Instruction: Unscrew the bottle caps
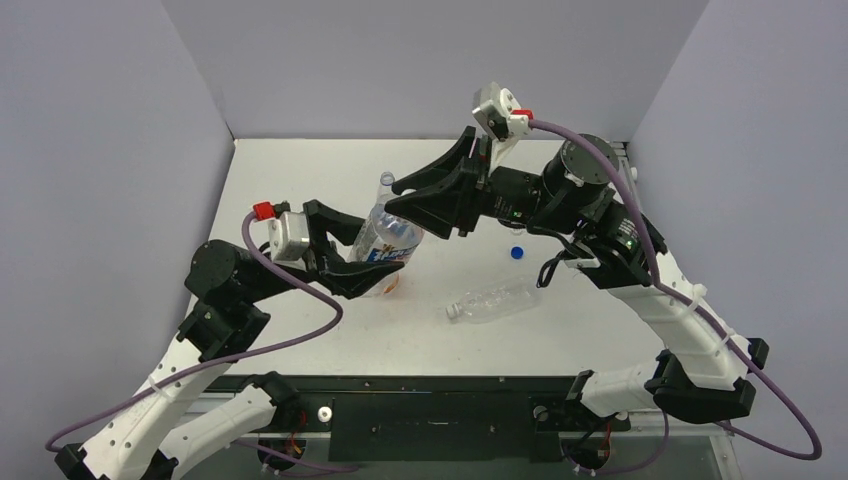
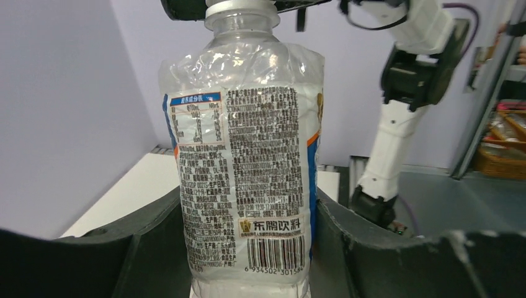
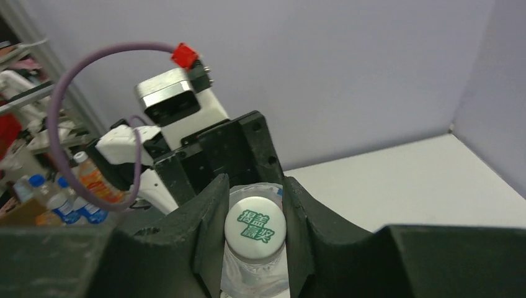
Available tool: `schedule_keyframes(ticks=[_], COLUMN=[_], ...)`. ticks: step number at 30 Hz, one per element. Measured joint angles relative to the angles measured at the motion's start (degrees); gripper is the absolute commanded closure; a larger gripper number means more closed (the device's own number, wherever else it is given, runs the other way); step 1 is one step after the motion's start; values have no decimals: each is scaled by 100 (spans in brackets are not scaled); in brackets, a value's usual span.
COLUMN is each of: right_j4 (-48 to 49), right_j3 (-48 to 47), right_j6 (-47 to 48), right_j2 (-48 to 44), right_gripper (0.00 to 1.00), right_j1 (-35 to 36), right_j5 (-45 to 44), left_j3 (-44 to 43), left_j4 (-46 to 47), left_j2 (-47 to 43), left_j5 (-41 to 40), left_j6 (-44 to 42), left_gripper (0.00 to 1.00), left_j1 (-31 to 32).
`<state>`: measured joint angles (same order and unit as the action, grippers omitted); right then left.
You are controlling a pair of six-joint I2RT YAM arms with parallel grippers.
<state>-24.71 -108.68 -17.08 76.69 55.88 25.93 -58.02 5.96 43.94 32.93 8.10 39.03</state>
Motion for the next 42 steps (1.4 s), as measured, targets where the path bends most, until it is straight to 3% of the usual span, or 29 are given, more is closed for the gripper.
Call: schedule_keyframes(ticks=[7, 8, 9, 10, 11, 12, 14, 20, 25, 30, 32, 35, 42], right_j4=[909, 946, 962, 957, 907, 817, 595, 114, -474, -966, -1071, -1246, -1331], right_j3=[234, 245, 254, 254, 243, 210, 42, -507, -905, -1652, -1692, -1692, -1692], right_j6=[-164, -181, -201, -201, -195, -190, -175, -203, -289, -328, -354, -417, -573], right_j2=[-103, -103, -103, -101, -98, -92, -74, -28, 210, 872, 1032, 1204, 1237], right_gripper=[100, 96, 74, 59, 29, 20, 17, 16, 16, 15, 19, 36, 59], right_j1=[-214, -245, -278, -306, -313, -323, -330, -173, 382, 752, 772, 772, 769], right_j5=[1733, 1862, 1943, 1976, 1928, 1862, 1552, -476, -2350, -3460, -3665, -3886, -4072], left_j3=[-302, -310, -310, -310, -310, -310, -310, -197, 81, 227, 238, 240, 240], left_j4=[28, 28, 26, 26, 22, 2, -66, -101, -98, -105, -103, -103, -101], left_j2=[46, 50, 55, 55, 55, 55, 55, 46, 15, 48, 46, 35, -2], left_j5=[855, 931, 968, 986, 988, 981, 844, -66, -782, -1335, -1495, -1663, -1834], left_j6=[868, 938, 973, 986, 990, 981, 938, 286, -575, -1305, -1491, -1679, -1845], left_gripper=[100, 100, 100, 100, 100, 100, 100, 100, 100, 100, 100, 100, 100], left_j1=[4, 4, 4, 4, 2, -2, -28, -50, -50, -50, -50, -50, -50])
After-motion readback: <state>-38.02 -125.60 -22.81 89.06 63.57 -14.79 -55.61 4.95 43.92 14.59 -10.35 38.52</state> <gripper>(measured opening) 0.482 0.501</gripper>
